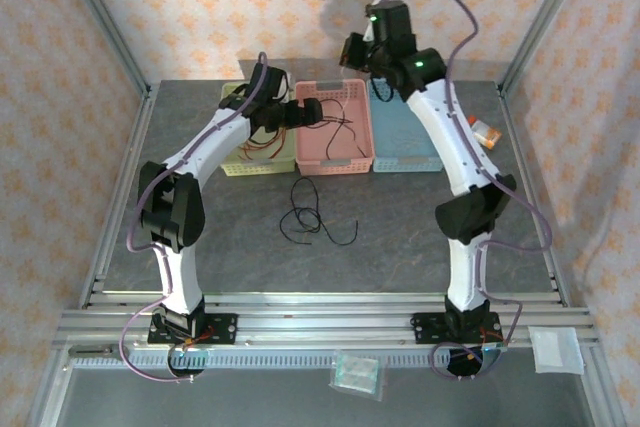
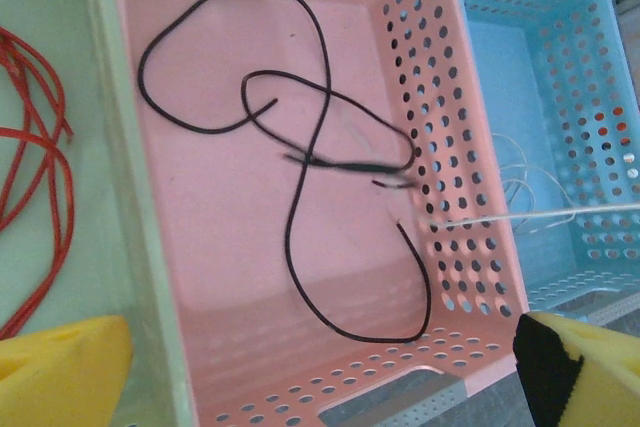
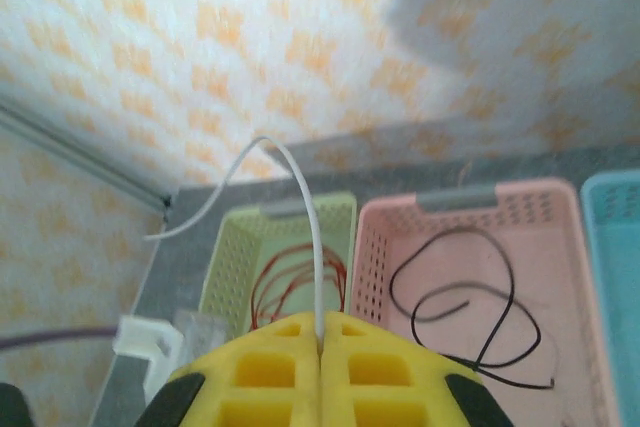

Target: Untangle the cables

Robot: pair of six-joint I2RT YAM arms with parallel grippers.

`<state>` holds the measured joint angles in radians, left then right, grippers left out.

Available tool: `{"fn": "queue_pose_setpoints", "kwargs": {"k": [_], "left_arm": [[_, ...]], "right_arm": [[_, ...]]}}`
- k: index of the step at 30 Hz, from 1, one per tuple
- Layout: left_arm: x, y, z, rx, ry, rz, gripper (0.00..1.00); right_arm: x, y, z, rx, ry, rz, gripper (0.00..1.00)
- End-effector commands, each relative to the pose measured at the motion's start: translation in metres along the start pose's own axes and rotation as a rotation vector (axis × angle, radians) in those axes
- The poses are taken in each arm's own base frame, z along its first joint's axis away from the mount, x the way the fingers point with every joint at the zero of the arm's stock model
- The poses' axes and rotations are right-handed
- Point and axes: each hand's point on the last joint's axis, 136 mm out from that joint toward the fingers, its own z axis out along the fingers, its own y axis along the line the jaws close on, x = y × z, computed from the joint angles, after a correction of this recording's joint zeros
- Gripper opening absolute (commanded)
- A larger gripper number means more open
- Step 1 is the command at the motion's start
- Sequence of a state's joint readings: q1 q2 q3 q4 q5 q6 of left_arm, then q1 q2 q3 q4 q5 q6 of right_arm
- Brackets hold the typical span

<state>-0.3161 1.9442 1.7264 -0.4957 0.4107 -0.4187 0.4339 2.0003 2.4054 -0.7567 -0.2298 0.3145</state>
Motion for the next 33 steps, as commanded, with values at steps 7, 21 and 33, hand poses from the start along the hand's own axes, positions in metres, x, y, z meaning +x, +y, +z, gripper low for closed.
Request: {"fn": "queue_pose_setpoints", "kwargs": {"k": [7,21,33], "left_arm": [[0.002,-0.001,0.0,-0.022,0.01,0.042,0.99],[0.02,-0.005,-0.046,-0.081,0.008,0.151,0.99],[0.098,0.042,-0.079,-0.209,0.13,0.203,0.99]], "right_arm": [[-0.08,0.03,-0.075,-0.135,-0.25,0.043,0.0],[-0.069,-0.079,-0.058,0.225,-0.248,0.163,0.0],[0.033,-0.181,0.004,0.485,0.027,0.093,0.0]]}}
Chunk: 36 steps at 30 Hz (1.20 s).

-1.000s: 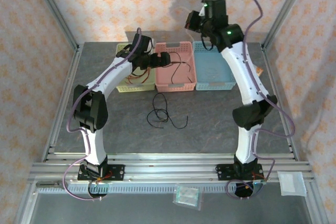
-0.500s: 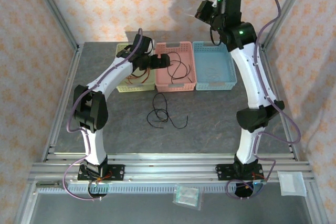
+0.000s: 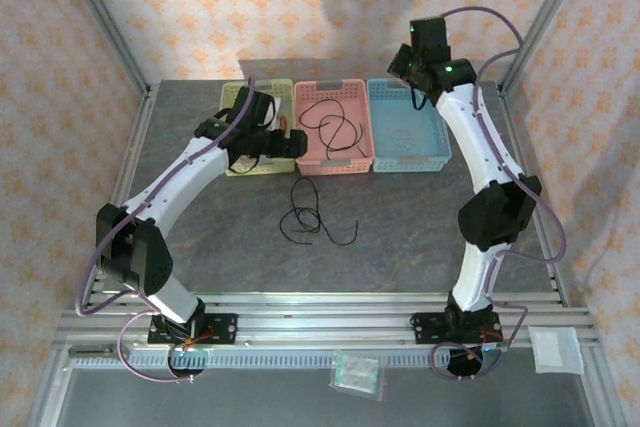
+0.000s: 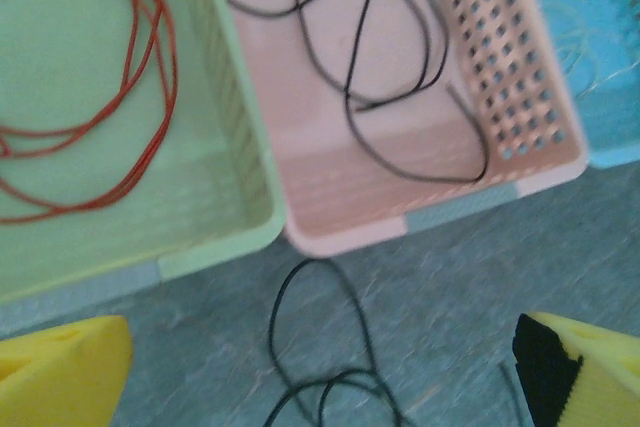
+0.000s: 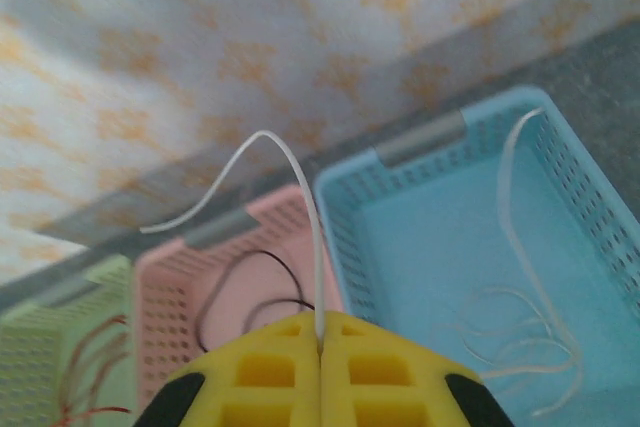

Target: Untangle the cables

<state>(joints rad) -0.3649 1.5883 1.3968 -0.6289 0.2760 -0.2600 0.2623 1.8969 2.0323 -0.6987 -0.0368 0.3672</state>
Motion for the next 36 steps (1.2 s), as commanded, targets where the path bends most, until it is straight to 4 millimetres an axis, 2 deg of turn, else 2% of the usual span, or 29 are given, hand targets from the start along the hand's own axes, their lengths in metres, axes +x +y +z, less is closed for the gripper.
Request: {"fn": "queue_pose_setpoints", "kwargs": {"k": [1,4,6,8,9,11,15,18,21,29,32,36], "left_arm": [[0.032,0.018,0.005,-0.066,0.082,0.03,0.99],[0.049,0.023,0.007,-0.069,0.111,0.03,0.99],[0.06,0.025,0.008,-0.064,0.127,0.024,0.98],[0.067,0.025,0.008,-0.056,0.138,0.022,0.97],[0.07,0.025,0.008,-0.052,0.141,0.02,0.97],[0.076,0.027,0.008,-0.048,0.142,0.009,0.96],[0.088,0.027,0.01,-0.031,0.157,-0.014,0.94],[0.1,0.03,0.014,-0.031,0.182,-0.021,0.92],[0.112,0.032,0.015,-0.026,0.195,-0.036,0.91],[0.128,0.031,0.001,0.05,0.139,-0.135,0.91],[0.129,0.035,-0.009,0.072,0.111,-0.172,0.9],[0.133,0.044,-0.02,0.082,0.089,-0.222,0.89]], "right_arm": [[0.018,-0.032,0.018,0.107,0.033,-0.042,0.0],[0.045,-0.059,0.042,0.172,0.104,-0.012,0.01],[0.062,-0.071,0.053,0.199,0.155,0.007,0.16],[0.071,-0.074,0.055,0.218,0.198,0.006,0.34],[0.073,-0.075,0.054,0.223,0.212,0.002,0.38],[0.074,-0.072,0.047,0.222,0.213,-0.031,0.46],[0.074,-0.059,0.027,0.191,0.225,-0.1,0.51],[0.089,-0.034,0.01,0.12,0.261,-0.194,0.52],[0.121,0.001,-0.009,0.018,0.309,-0.314,0.52],[0.238,0.071,-0.051,-0.177,0.443,-0.568,0.54],[0.277,0.081,-0.062,-0.212,0.482,-0.653,0.54],[0.321,0.074,-0.07,-0.224,0.546,-0.717,0.54]]}}
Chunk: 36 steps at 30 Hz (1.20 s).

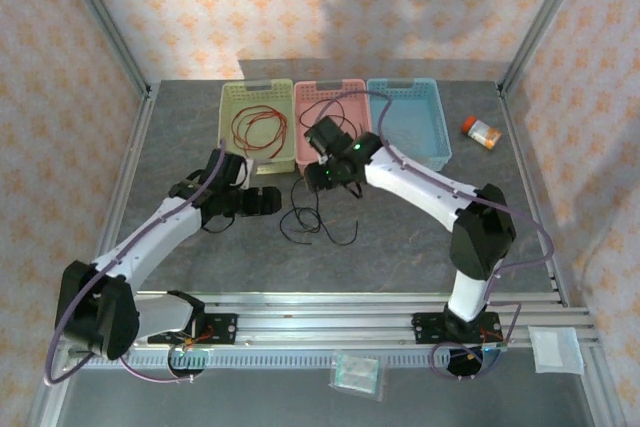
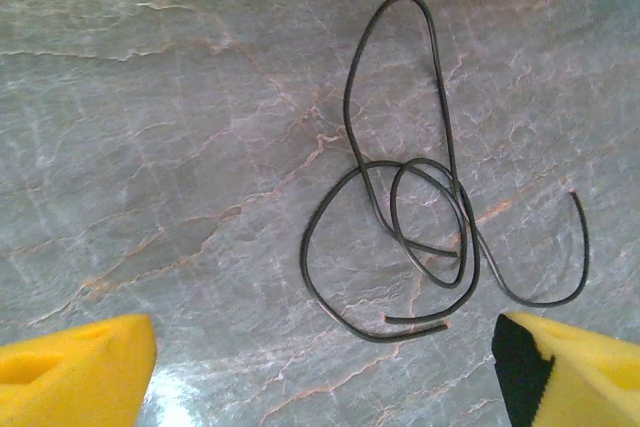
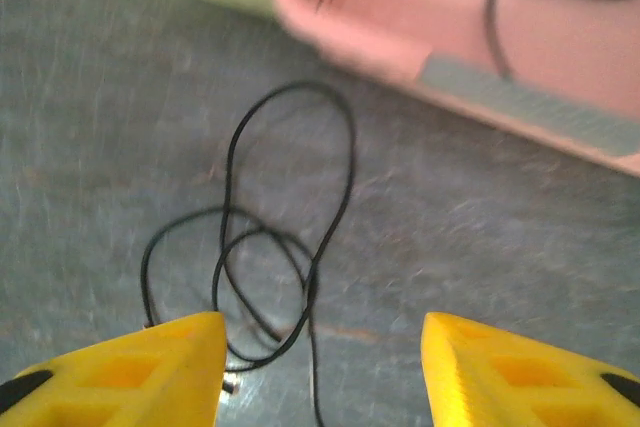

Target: Untangle the cables

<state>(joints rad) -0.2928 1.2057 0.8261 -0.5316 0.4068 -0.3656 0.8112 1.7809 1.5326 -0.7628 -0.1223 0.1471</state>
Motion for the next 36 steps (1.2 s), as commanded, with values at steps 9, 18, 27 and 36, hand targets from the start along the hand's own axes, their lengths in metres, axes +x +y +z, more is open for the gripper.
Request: {"fn": "queue_pose_setpoints", "kwargs": {"k": [9,18,27,36], "left_arm": [[0.012,-0.002,-0.024,0.121,-0.041,-0.084,0.89],[0.009,-0.007,-0.034,0.161,-0.095,-0.11,0.89],[-0.009,-0.009,-0.04,0.185,-0.21,-0.149,0.89],[-0.024,-0.005,-0.042,0.142,-0.263,-0.114,0.9]], "right_arm": [[0.052,0.007,0.036,0.013,0.089,-0.048,0.5],[0.064,0.019,0.062,0.028,0.104,-0.05,0.47],[0.076,0.025,0.082,0.082,0.087,-0.079,0.48],[0.075,0.024,0.098,0.125,0.03,-0.036,0.44]]}}
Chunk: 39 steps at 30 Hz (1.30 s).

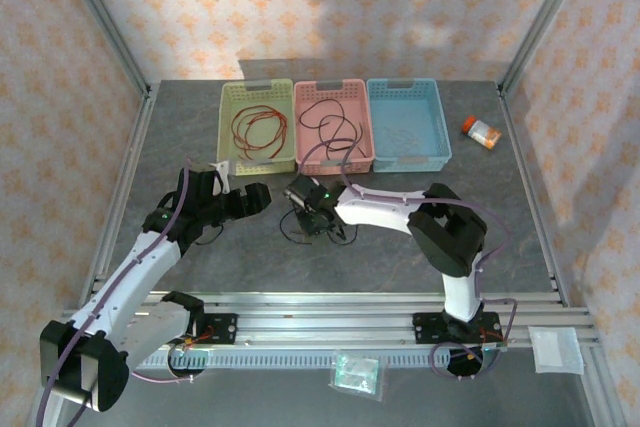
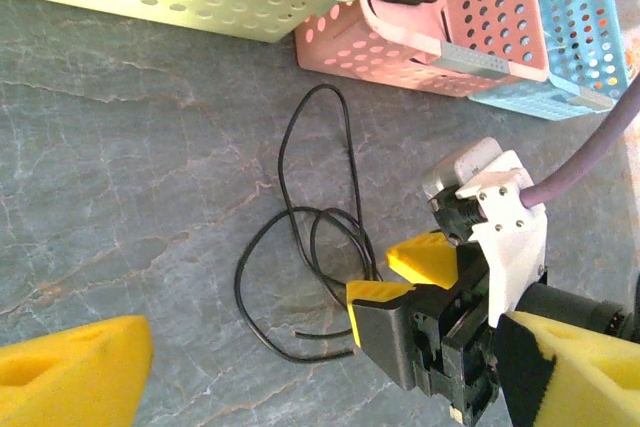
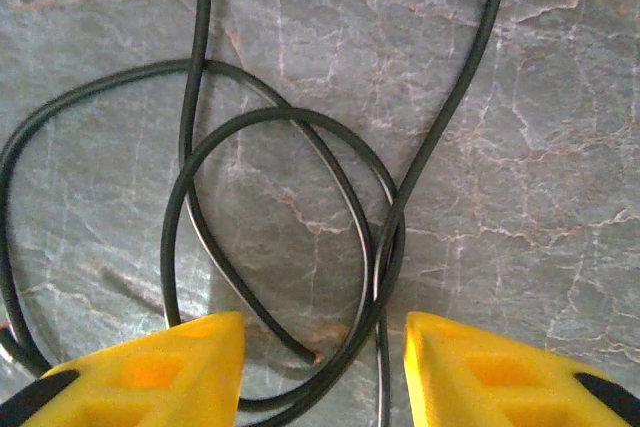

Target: Untangle the cables

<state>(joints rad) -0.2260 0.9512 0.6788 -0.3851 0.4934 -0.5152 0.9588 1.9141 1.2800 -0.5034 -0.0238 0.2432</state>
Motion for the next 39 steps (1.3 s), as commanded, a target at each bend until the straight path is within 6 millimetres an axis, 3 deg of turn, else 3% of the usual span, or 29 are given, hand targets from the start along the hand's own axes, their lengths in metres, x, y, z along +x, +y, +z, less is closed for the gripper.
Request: {"fn": "queue_pose_setpoints", "kwargs": {"k": [1,8,13,17,24,31,33,36,39], "left_arm": [[-0.018,-0.001,-0.003,-0.018,-0.068,0.029,0.9],[-0.035,0.004,-0.011,-0.063,-0.164,0.06,0.9],[-0.043,0.006,-0.021,-0.072,-0.25,0.051,0.9],[-0.036,0.01,-0.03,-0.037,-0.326,0.02,0.9],[-0.016,0.008,-0.036,0.027,-0.366,0.026,0.89],[0.009,0.007,-0.03,0.067,-0.317,0.028,0.89],[0.013,0.006,-0.027,0.085,-0.312,-0.001,0.89],[0.015,0.003,-0.023,0.091,-0.293,-0.05,0.89],[0.016,-0.001,-0.016,0.081,-0.264,-0.076,0.88]], "right_arm": [[-0.004,0.0,0.007,0.05,-0.055,0.018,0.43],[0.015,0.0,0.015,0.073,-0.077,0.009,0.3],[0.012,-0.003,0.002,0.064,-0.146,0.041,0.1],[-0.002,-0.003,-0.018,0.038,-0.237,0.066,0.0],[-0.024,-0.007,-0.073,-0.056,-0.439,0.104,0.0],[-0.013,-0.029,-0.13,-0.153,-0.592,0.232,0.0],[-0.006,-0.032,-0.131,-0.156,-0.585,0.224,0.02],[0.003,-0.026,-0.119,-0.133,-0.468,0.193,0.24],[0.004,-0.016,-0.103,-0.138,-0.39,0.214,0.4]]}}
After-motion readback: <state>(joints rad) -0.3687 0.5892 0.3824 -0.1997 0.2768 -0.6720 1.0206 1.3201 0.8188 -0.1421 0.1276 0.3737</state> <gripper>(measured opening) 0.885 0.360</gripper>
